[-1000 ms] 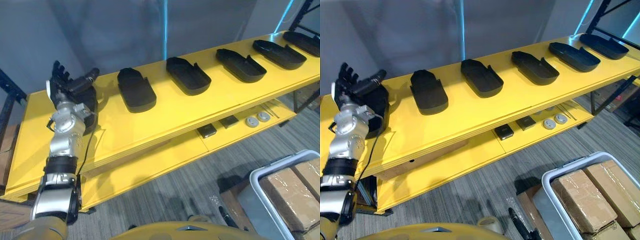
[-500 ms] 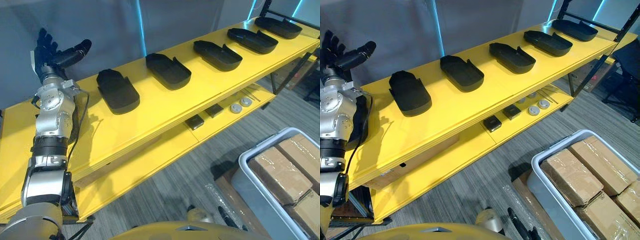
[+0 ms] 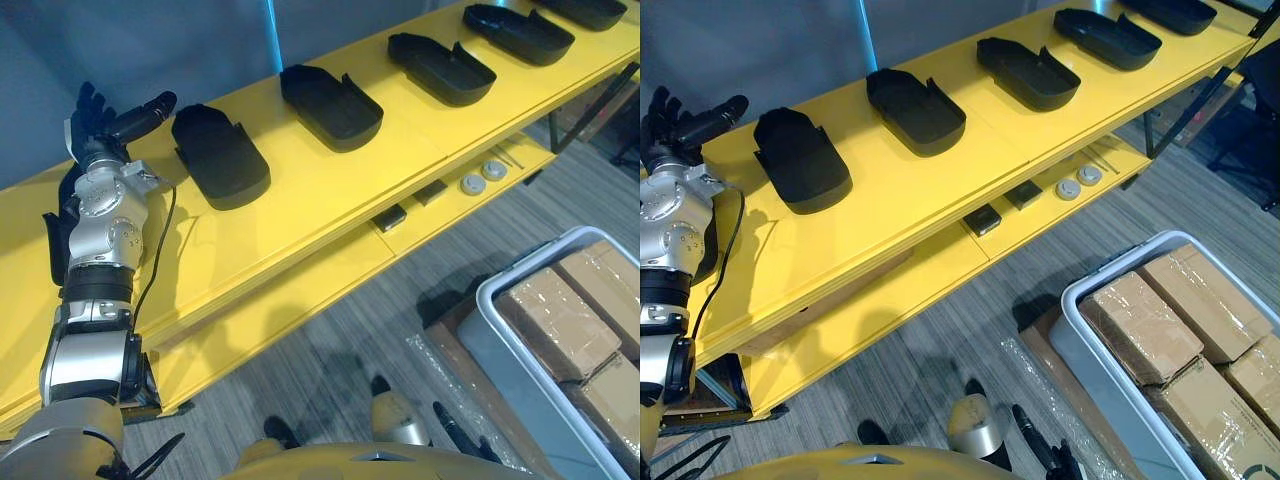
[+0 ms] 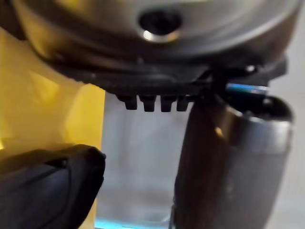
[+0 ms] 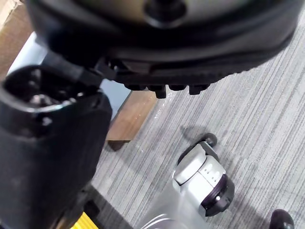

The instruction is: Walk over and take three plastic housings, then place them on the shelf

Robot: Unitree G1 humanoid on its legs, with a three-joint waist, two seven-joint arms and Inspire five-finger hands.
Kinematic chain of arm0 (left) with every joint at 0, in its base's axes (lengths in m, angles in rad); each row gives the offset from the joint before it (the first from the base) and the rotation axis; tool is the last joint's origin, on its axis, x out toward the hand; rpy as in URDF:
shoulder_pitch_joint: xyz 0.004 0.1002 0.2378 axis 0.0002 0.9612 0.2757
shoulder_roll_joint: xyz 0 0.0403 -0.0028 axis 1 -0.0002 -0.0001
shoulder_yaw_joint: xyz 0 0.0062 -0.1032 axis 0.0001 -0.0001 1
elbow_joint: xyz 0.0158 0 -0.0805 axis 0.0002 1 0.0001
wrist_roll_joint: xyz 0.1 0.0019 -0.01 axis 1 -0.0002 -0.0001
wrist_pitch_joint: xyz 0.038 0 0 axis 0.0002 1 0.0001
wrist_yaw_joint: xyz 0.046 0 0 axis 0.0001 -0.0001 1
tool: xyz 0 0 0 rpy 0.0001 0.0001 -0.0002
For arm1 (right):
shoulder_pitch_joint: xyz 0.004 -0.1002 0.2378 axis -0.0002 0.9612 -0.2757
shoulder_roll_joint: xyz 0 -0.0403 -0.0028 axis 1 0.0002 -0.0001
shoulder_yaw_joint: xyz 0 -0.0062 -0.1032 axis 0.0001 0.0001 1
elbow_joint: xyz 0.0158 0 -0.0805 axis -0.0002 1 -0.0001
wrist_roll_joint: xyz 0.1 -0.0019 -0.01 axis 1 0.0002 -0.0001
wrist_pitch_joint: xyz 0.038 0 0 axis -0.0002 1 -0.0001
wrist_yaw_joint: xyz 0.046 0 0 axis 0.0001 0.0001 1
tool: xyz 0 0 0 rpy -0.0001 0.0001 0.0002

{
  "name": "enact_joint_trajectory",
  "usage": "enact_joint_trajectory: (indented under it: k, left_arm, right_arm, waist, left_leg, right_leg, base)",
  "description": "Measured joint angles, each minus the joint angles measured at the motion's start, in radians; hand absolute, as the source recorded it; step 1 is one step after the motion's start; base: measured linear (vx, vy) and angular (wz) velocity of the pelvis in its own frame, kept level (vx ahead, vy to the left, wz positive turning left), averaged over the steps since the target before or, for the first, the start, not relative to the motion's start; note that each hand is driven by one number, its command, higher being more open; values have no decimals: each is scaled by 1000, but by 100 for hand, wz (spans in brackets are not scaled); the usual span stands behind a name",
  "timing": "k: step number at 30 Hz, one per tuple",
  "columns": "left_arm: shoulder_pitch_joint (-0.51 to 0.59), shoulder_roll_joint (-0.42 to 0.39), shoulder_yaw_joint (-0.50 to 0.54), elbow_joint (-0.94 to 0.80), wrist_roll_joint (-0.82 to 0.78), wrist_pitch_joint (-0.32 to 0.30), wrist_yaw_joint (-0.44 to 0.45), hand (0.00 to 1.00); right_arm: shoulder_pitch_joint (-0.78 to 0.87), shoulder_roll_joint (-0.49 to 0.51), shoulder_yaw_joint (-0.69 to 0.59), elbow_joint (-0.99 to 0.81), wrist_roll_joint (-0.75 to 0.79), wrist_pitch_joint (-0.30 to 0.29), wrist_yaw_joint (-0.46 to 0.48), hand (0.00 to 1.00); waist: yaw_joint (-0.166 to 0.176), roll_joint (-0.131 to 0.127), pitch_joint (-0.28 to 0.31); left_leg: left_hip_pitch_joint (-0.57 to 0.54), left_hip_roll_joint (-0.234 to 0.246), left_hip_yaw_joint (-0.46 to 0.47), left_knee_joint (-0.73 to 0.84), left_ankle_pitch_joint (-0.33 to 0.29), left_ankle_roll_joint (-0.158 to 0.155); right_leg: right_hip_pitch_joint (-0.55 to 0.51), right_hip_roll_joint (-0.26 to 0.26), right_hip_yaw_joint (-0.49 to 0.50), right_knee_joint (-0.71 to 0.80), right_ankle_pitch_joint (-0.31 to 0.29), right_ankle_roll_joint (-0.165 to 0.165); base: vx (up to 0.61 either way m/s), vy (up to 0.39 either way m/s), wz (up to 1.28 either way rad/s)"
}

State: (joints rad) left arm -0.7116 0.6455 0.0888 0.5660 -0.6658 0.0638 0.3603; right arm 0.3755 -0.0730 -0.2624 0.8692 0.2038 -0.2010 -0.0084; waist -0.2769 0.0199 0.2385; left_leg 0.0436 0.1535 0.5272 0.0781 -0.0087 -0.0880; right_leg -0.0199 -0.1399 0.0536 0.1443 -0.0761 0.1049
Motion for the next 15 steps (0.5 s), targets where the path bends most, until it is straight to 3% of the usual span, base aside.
enact_joint_trajectory:
  k: [3,15]
  left_arm:
    - [-22,1,-12,0,-42,7,13,100]
    - [-42,-2,-44,-2,-82,7,70,100]
  right_arm:
    - [-1,0,11,-26,1,-1,0,100]
    - [-4,-1,127,-119,9,16,2,100]
  waist:
    - [0,-2,43]
    - [3,-4,115]
  left_leg:
    - [-10,5,-2,24,-11,2]
    - [-145,59,-18,205,-90,14]
  right_leg:
    - [-6,-1,2,12,0,0]
    - [-82,6,3,50,1,2]
  base:
    - [-19,0,0]
    - [-15,0,0]
